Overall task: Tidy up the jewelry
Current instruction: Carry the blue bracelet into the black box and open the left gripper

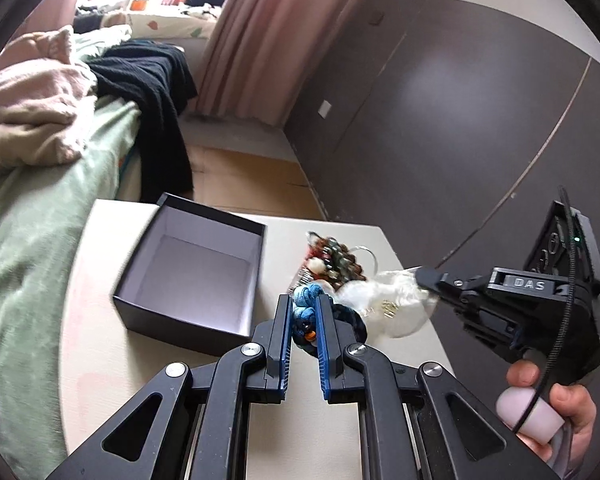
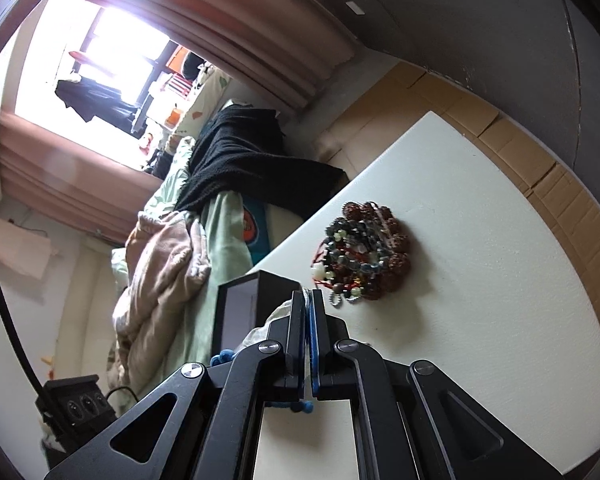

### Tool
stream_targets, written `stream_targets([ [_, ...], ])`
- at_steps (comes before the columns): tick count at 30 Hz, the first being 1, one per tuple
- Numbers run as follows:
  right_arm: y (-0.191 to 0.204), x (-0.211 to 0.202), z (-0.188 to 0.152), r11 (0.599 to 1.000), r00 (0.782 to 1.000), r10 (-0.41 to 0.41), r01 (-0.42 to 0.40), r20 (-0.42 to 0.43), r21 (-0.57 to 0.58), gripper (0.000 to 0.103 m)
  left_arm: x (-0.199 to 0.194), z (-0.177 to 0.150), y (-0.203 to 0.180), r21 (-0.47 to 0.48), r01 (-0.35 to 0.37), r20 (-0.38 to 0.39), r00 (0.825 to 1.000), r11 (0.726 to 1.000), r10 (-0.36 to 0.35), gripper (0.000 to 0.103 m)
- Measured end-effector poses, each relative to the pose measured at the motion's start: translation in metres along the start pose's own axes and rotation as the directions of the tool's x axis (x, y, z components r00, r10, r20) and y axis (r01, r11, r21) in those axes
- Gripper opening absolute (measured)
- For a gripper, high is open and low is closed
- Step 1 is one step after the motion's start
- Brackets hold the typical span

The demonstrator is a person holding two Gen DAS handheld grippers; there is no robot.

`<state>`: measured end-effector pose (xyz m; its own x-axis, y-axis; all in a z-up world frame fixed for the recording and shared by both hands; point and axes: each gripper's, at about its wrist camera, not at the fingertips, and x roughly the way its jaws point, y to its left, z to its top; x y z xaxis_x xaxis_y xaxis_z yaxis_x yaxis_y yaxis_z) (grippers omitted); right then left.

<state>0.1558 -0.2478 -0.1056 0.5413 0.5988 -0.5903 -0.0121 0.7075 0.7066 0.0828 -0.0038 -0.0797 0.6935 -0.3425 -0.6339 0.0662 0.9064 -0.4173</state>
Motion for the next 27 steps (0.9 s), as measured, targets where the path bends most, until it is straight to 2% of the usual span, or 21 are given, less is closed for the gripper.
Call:
stream_targets([
  [3,0.009,-0.001,-0.001,0.999,0.999,0.038,-0.038,0.011,-0.017,0.003,-0.011,0.007,0.006,-0.018,0.011,0.03,0.999,1.0,-0.011,0.012],
  [7,0.028,0.008,-0.002,0.995,0.996,0.084,-0.084,0.0,-0.049,0.003,-0.023,0.019,0.012,-0.029,-0.007,0.064,0.998,1.0,0.009,0.012],
  [18,0.097,0.019,0.008,0.974,0.988,0.149,-0.154,-0.042,-0.167,0.003,-0.053,0.058,0.026,-0.062,-0.095,0.139,0.985,0.994,0.103,0.012],
  [21,0.113,0.023,0.009,0.965,0.986,0.16,-0.167,-0.05,-0.2,0.003,-0.053,0.067,0.034,-0.095,-0.098,0.144,0.983,0.991,0.111,0.012],
  [24,0.118,0.027,0.007,0.954,0.978,0.205,-0.211,-0.051,-0.215,0.003,-0.048,0.069,0.041,-0.112,-0.089,0.156,0.982,0.99,0.106,0.012],
  [25,0.117,0.029,0.005,0.95,0.975,0.218,-0.224,-0.052,-0.219,0.003,-0.046,0.068,0.044,-0.119,-0.087,0.159,0.982,0.989,0.106,0.016],
  [27,0.114,0.036,0.002,0.947,0.972,0.224,-0.233,-0.063,-0.223,0.003,-0.036,0.064,0.054,-0.153,-0.07,0.138,0.986,0.986,0.091,0.03],
])
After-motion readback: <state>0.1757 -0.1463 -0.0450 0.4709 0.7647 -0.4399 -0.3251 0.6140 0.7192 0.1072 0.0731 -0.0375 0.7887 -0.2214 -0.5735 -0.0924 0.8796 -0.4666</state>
